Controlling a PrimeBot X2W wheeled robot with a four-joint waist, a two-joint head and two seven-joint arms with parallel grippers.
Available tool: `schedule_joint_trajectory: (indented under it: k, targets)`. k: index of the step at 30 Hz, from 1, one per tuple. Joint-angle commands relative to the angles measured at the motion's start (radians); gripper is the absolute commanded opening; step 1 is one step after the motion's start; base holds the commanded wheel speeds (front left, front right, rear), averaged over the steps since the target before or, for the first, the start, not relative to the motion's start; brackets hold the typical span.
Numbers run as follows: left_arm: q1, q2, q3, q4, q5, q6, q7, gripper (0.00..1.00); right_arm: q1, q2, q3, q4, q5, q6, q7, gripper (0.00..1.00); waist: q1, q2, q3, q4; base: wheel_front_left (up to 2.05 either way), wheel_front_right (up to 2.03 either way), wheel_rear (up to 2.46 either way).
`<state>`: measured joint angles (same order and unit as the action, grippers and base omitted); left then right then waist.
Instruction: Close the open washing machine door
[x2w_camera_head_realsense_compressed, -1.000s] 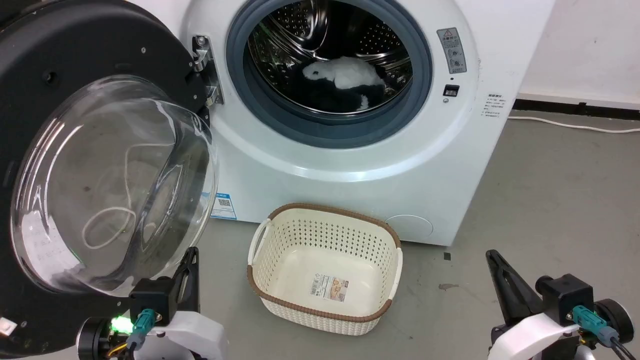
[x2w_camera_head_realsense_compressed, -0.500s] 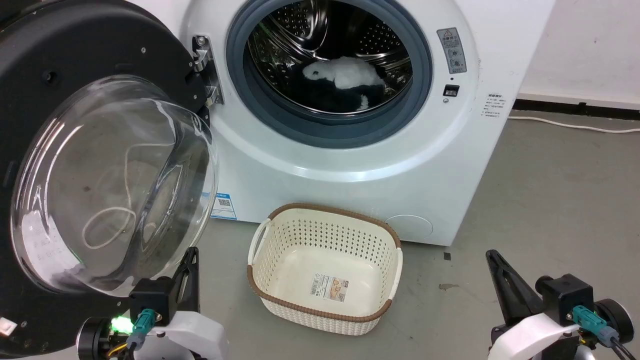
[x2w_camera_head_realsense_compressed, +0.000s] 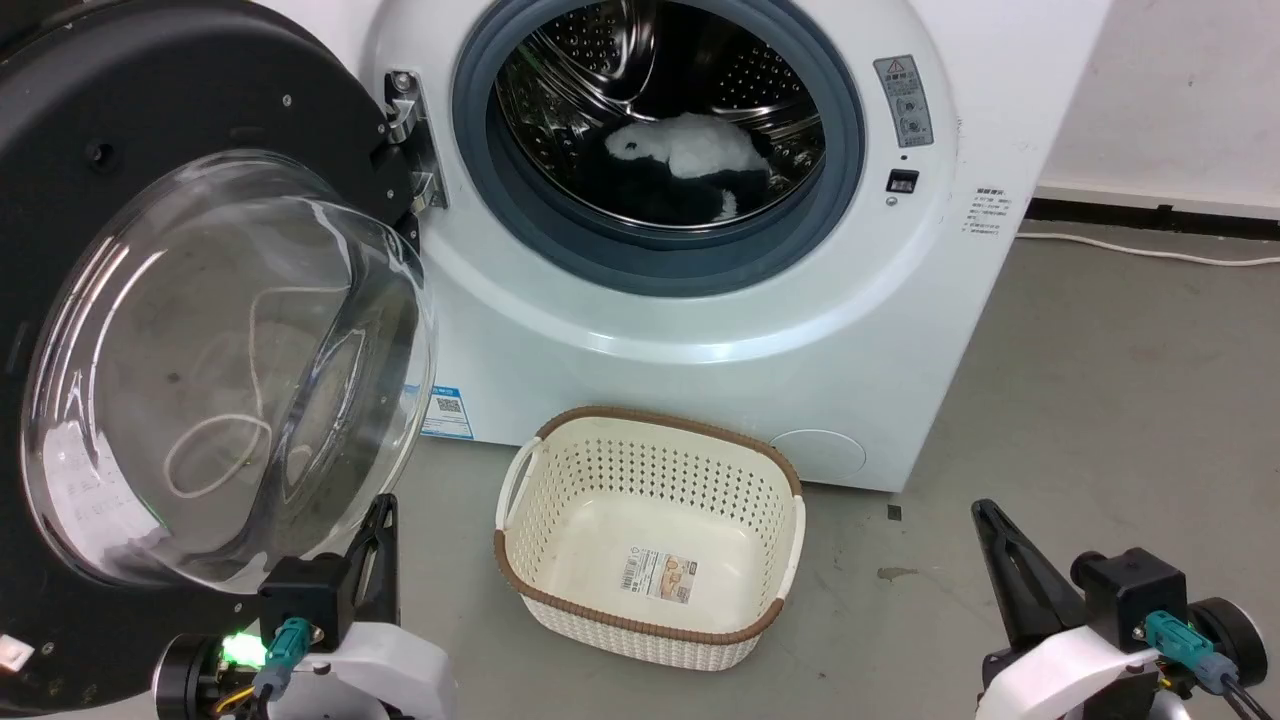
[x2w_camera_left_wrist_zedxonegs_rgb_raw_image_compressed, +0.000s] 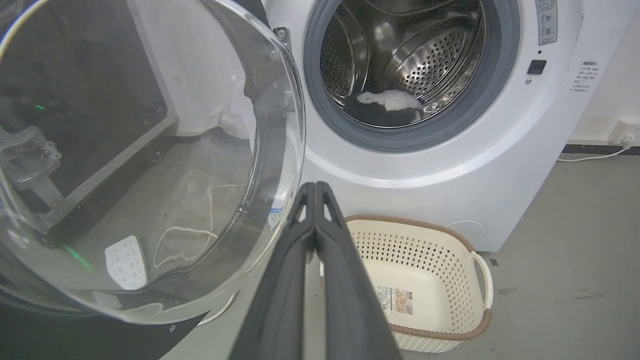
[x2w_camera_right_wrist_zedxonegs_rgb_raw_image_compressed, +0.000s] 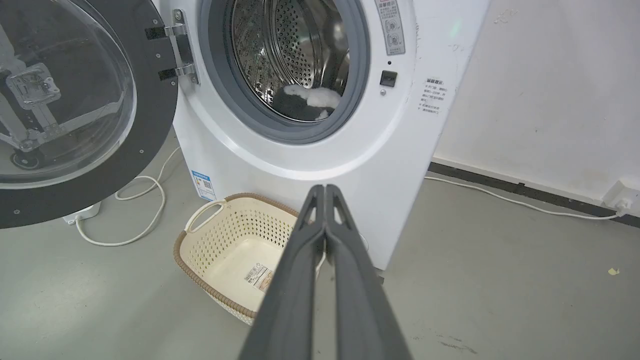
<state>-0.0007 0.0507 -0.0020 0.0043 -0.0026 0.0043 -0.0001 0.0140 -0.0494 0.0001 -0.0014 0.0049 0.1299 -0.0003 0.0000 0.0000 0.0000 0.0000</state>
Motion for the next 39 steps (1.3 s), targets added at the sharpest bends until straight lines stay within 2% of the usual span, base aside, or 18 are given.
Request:
schedule_joint_trajectory:
  k: [1,24,25,39]
  targets:
    - [0.001,-0.001,0.002,-0.004,0.003,-0.004,0.0,0.0,-0.014,-0.001,0.0,0.001,-0.005,0.001,0.0,0.0,0.0,0.0,0.0,0.0,0.0,0.0,0.0]
    - [0.001,-0.001,0.002,-0.004,0.003,-0.004,0.0,0.0,-0.014,-0.001,0.0,0.001,-0.005,0.001,0.0,0.0,0.0,0.0,0.0,0.0,0.0,0.0,0.0]
    - [0.0,0.0,0.0,0.0,0.0,0.0,0.0,1.0,0.0,0.0,0.0,0.0,0.0,0.0,0.0,1.0,0.0,0.0,0.0,0.0,0.0,0.0,0.0]
    - [0.011,0.0,-0.016,0.0,-0.036,-0.001,-0.017,1.0,0.019,0.0,0.005,0.002,0.031,0.0,-0.025,1.0,0.0,0.0,0.0,0.0,0.0,0.0,0.0]
